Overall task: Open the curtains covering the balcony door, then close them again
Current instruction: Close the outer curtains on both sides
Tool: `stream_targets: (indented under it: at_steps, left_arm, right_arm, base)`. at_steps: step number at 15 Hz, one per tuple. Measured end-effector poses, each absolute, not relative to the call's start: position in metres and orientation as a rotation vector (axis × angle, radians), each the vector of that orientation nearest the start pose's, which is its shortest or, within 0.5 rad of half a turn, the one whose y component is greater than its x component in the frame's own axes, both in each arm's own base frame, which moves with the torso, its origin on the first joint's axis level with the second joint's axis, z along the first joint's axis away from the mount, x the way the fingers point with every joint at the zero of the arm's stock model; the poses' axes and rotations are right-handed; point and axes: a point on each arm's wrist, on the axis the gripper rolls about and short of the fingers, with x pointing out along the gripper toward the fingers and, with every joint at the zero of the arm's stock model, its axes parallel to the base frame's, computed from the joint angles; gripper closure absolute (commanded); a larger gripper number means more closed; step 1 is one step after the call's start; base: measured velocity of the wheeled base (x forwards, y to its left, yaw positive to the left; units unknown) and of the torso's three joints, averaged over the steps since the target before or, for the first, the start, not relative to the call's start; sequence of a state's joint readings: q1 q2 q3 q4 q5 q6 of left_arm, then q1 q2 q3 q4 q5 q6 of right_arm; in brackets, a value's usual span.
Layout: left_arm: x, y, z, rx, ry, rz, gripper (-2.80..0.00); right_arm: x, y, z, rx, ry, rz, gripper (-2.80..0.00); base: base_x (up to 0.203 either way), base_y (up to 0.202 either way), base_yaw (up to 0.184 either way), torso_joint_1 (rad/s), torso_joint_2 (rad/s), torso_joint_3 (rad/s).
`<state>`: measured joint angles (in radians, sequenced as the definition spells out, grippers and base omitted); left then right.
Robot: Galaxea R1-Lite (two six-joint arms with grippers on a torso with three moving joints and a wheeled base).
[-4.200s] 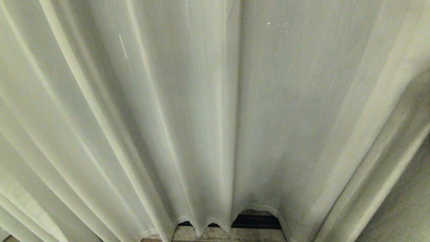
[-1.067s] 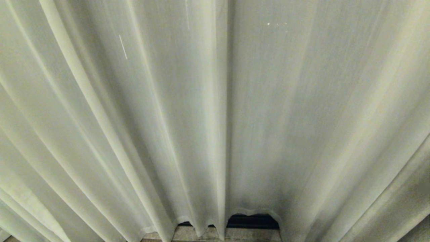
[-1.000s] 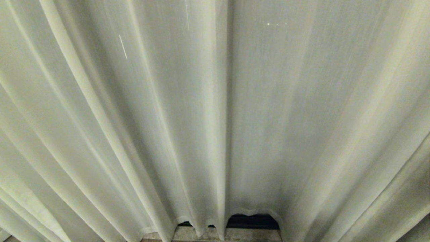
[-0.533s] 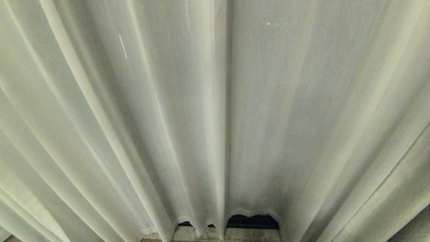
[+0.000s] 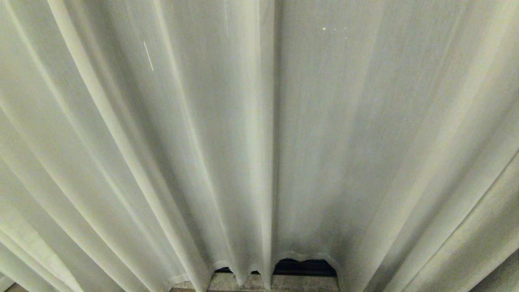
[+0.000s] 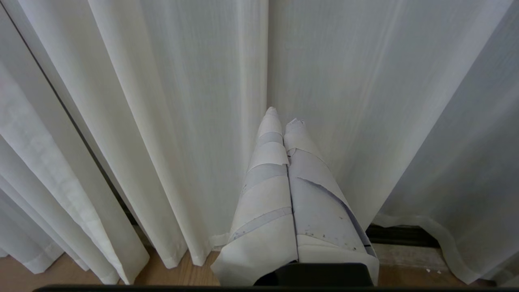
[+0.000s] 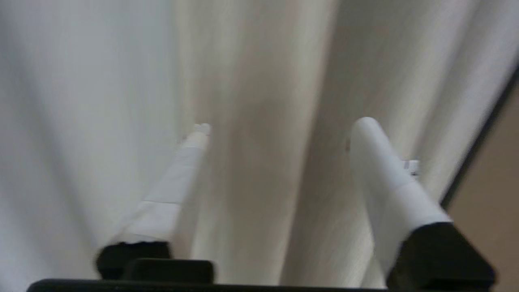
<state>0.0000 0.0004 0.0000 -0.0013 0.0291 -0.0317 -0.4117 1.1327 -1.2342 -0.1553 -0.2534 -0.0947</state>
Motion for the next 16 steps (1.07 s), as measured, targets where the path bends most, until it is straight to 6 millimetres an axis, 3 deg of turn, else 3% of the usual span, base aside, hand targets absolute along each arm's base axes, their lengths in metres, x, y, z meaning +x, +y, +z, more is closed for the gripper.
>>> stream_targets:
  at_steps: [4,7,11,16]
  left_arm:
    - [-0.023,0.001,0.076,-0.032,-0.001,0.030,0.00]
    - [-0.023,0.001,0.076,-0.032,-0.001,0.029,0.00]
    - [-0.023,0.001,0.076,-0.031,-0.001,0.029,0.00]
    - [-0.023,0.001,0.076,-0.031,-0.001,0.029,0.00]
  right_arm:
    - [0.116,-0.066,0.420,-0.117,-0.296,-0.692,-2.80]
    - [0.115,-0.069,0.432,-0.110,-0.333,-0.683,-2.80]
    - [0.140,-0.085,0.432,-0.067,-0.320,-0.684,-2.80]
    - [0.188,-0.112,0.439,-0.026,-0.320,-0.616,-2.80]
  base:
    - [0.000,0.000,0.000,0.000,0.00,0.000]
    - [0.000,0.000,0.000,0.000,0.00,0.000]
    - [0.000,0.000,0.000,0.000,0.00,0.000]
    - [0.000,0.000,0.000,0.000,0.00,0.000]
